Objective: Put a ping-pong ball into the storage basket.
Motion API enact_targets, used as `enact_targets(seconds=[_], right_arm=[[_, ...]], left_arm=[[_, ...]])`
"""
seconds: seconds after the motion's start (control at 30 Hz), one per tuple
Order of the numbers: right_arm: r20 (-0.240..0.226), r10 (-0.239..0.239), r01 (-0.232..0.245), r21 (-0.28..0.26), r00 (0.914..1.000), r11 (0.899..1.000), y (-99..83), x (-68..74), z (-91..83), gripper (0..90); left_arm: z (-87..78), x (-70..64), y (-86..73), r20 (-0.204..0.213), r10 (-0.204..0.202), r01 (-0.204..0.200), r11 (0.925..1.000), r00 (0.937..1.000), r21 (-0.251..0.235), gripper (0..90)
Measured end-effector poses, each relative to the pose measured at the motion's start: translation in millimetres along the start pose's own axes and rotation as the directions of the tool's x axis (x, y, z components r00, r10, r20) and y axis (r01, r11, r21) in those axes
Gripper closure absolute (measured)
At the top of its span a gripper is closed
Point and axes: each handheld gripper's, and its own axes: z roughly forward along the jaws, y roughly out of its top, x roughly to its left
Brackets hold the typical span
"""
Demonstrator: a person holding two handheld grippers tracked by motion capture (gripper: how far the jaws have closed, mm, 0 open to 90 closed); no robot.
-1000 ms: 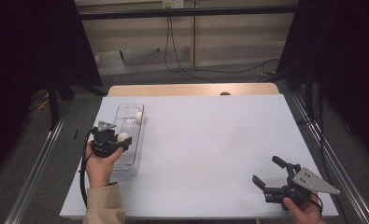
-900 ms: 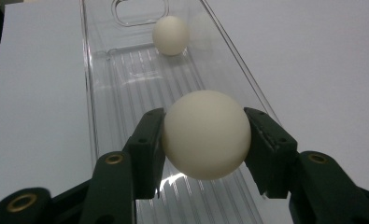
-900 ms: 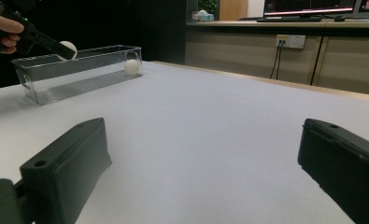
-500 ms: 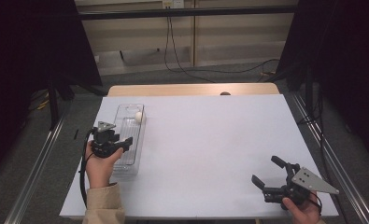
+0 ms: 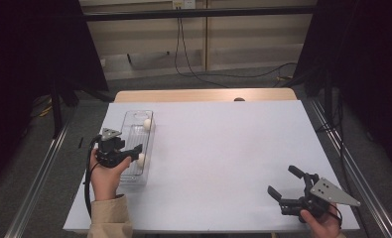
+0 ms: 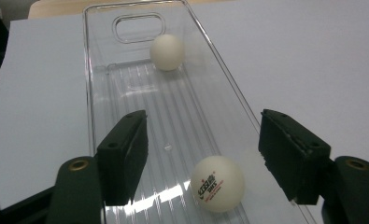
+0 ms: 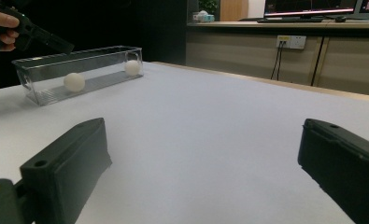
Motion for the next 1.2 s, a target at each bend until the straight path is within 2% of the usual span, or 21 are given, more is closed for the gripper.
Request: enact_targets(seconds=[0.43,0.6,0.7,0.9,1.2], right_arm=[[0.003,0.0,0.0,0.003,1.0,1.0,-0.6,-0.7,-2.5,1.5],[0.008,0.001,-0.001,0.002,1.0,1.0,-0.7,-0.8,-3.3,1.5],[0.008,0.002,-0.002,-0.001,1.0,1.0,0.1,0.0,-3.4,1.5],[0.004,-0.005,0.005,0.002,1.0,1.0,0.4,1.4,-1.9,1.5],[0.011,0.0,0.0,-0.002,0.9999,1.0,0.7,0.6,-3.6,1.5]], left_arm=[[-4.0,-3.8,3.9,0.022,-0.003,0.004,0.9987,0.9998,-0.05,18.2],[-3.7,-7.4,4.9,0.044,0.009,-0.005,0.9972,0.999,-0.074,10.8],[-3.7,-9.2,4.0,0.07,0.017,-0.011,0.9964,0.9974,-0.085,6.9],[-10.9,-9.5,1.4,0.086,0.03,-0.017,0.9888,0.9959,-0.148,3.8],[-17.5,-10.4,-4.0,0.13,0.056,-0.029,0.9787,0.9899,-0.203,3.5]])
